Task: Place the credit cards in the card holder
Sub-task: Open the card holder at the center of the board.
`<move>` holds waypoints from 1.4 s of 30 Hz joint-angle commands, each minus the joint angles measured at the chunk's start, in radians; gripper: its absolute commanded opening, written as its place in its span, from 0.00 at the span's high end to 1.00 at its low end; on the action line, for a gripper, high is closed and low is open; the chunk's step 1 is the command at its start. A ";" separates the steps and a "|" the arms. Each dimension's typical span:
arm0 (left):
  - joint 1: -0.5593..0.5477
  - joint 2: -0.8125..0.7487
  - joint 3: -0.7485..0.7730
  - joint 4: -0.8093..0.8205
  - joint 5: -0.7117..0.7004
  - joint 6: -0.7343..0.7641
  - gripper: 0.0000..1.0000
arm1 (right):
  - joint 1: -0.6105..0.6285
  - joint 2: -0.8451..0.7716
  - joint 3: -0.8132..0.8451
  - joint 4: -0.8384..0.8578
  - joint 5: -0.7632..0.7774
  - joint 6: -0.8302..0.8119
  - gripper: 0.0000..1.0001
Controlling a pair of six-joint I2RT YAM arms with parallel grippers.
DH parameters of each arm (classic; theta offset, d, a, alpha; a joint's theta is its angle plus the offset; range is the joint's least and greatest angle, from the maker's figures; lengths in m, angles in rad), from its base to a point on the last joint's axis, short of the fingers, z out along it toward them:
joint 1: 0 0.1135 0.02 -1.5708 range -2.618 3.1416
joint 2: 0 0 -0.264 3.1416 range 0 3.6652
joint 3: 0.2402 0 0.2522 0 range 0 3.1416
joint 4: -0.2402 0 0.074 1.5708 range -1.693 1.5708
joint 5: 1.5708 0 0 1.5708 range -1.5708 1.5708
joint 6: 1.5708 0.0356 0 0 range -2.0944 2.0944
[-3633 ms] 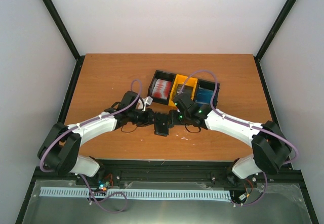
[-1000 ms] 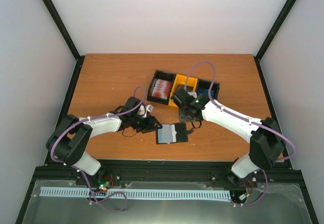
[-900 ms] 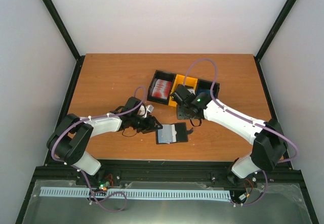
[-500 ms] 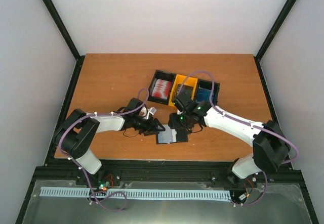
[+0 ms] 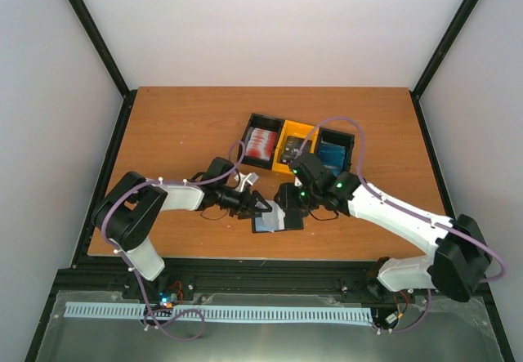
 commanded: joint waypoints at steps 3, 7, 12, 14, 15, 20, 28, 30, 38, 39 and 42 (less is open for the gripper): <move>-0.020 0.044 0.078 0.097 0.086 0.013 0.44 | 0.005 -0.150 -0.096 0.135 -0.062 -0.016 0.49; -0.073 0.099 0.142 0.113 0.089 0.006 0.44 | 0.005 -0.247 -0.164 0.191 -0.092 -0.016 0.49; -0.139 0.193 0.230 0.107 0.054 0.000 0.45 | 0.005 -0.354 -0.243 0.224 -0.096 -0.001 0.50; -0.157 0.231 0.272 0.088 0.021 -0.003 0.45 | 0.005 -0.389 -0.272 0.220 -0.080 0.006 0.50; -0.165 0.247 0.293 0.066 -0.003 -0.001 0.45 | 0.005 -0.411 -0.286 0.213 -0.067 0.012 0.50; -0.200 0.292 0.385 -0.094 -0.206 0.036 0.44 | 0.005 -0.466 -0.351 0.188 -0.028 0.032 0.50; -0.208 0.343 0.380 -0.204 -0.345 0.057 0.53 | 0.005 -0.439 -0.413 0.148 0.075 0.072 0.67; -0.209 0.327 0.385 -0.226 -0.355 0.069 0.56 | 0.005 -0.412 -0.413 0.127 0.106 0.089 0.73; -0.209 0.190 0.481 -0.356 -0.374 0.105 0.53 | 0.005 -0.305 -0.386 0.166 0.082 0.085 0.79; -0.209 0.177 0.493 -0.370 -0.390 0.105 0.52 | 0.005 -0.290 -0.382 0.174 0.074 0.083 0.79; -0.205 0.141 0.511 -0.402 -0.431 0.091 0.52 | 0.005 -0.243 -0.371 0.191 0.052 0.086 0.80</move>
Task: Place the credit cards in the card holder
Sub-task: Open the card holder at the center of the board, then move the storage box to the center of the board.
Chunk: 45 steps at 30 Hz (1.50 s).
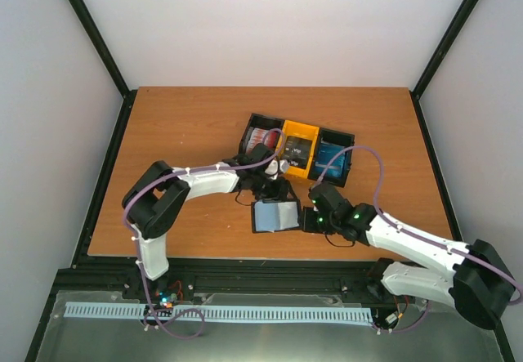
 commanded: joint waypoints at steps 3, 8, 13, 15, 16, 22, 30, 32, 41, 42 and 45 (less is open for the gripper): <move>0.002 -0.109 0.056 -0.103 -0.113 0.002 0.53 | 0.005 0.084 0.046 0.042 -0.022 0.012 0.82; 0.017 -0.151 0.051 -0.148 -0.190 0.001 0.52 | 0.004 0.156 0.091 0.022 -0.030 0.000 0.82; 0.049 -0.194 0.042 -0.206 -0.272 0.008 0.52 | 0.017 0.245 0.181 -0.089 0.051 -0.020 0.87; 0.069 -0.221 0.028 -0.224 -0.297 0.007 0.52 | 0.028 0.273 0.223 -0.121 0.089 -0.032 0.87; 0.084 -0.235 0.020 -0.231 -0.308 0.005 0.52 | 0.031 0.283 0.234 -0.123 0.092 -0.040 0.87; 0.132 -0.300 -0.040 -0.254 -0.347 0.000 0.52 | 0.063 0.366 0.285 -0.064 0.027 -0.098 0.78; 0.156 -0.338 -0.110 -0.246 -0.366 -0.040 0.51 | 0.122 0.552 0.415 -0.139 0.103 -0.096 0.68; 0.175 -0.343 -0.102 -0.247 -0.378 -0.032 0.46 | 0.122 0.556 0.413 -0.140 0.119 -0.066 0.68; 0.367 -0.200 0.121 -0.275 -0.448 0.162 0.34 | 0.103 0.526 0.375 -0.121 0.117 -0.034 0.67; 0.378 -0.167 0.156 -0.277 -0.455 0.191 0.33 | 0.099 0.522 0.369 -0.116 0.112 -0.035 0.67; 0.404 -0.038 0.282 -0.299 -0.432 0.277 0.32 | 0.081 0.511 0.361 -0.110 0.107 -0.045 0.67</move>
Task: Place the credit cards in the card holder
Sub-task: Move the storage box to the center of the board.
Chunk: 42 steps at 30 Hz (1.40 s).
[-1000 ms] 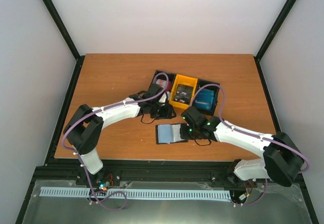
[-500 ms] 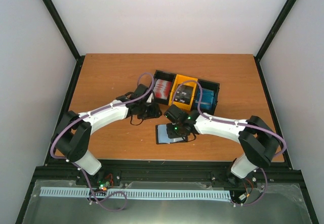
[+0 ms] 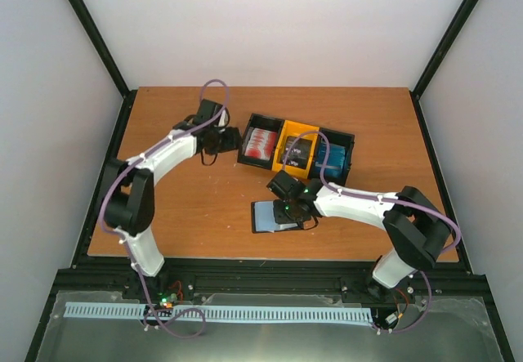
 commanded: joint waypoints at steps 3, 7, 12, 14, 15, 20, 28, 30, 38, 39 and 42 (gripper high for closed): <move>0.028 0.234 0.246 -0.075 -0.010 0.212 0.34 | -0.043 -0.045 -0.011 0.002 0.012 -0.013 0.66; 0.028 0.328 0.361 -0.113 -0.013 0.251 0.40 | -0.077 -0.056 0.000 -0.012 0.023 -0.040 0.66; 0.030 0.397 0.439 -0.135 -0.005 0.260 0.49 | -0.118 -0.065 0.004 -0.022 0.030 -0.061 0.66; 0.030 0.416 0.460 -0.146 -0.018 0.259 0.60 | -0.132 -0.067 0.004 -0.024 0.032 -0.069 0.66; 0.030 0.425 0.473 -0.154 -0.025 0.261 0.69 | -0.139 -0.067 0.005 -0.025 0.032 -0.073 0.66; 0.030 0.433 0.462 -0.205 -0.142 0.243 0.93 | -0.168 -0.062 0.021 -0.030 0.034 -0.095 0.66; 0.030 0.323 0.319 -0.225 -0.275 0.179 0.94 | -0.194 -0.025 0.049 -0.013 0.012 -0.128 0.66; 0.030 0.280 0.264 -0.231 -0.301 0.152 0.93 | -0.197 -0.007 0.061 -0.002 -0.001 -0.135 0.66; 0.030 0.082 -0.022 -0.242 -0.355 -0.033 0.90 | -0.204 0.083 0.124 0.029 -0.063 -0.163 0.66; 0.030 0.058 -0.055 -0.242 -0.354 -0.064 0.90 | -0.204 0.091 0.130 0.036 -0.075 -0.166 0.66; 0.030 -0.015 -0.157 -0.246 -0.349 -0.165 0.90 | -0.204 0.132 0.155 0.048 -0.102 -0.176 0.66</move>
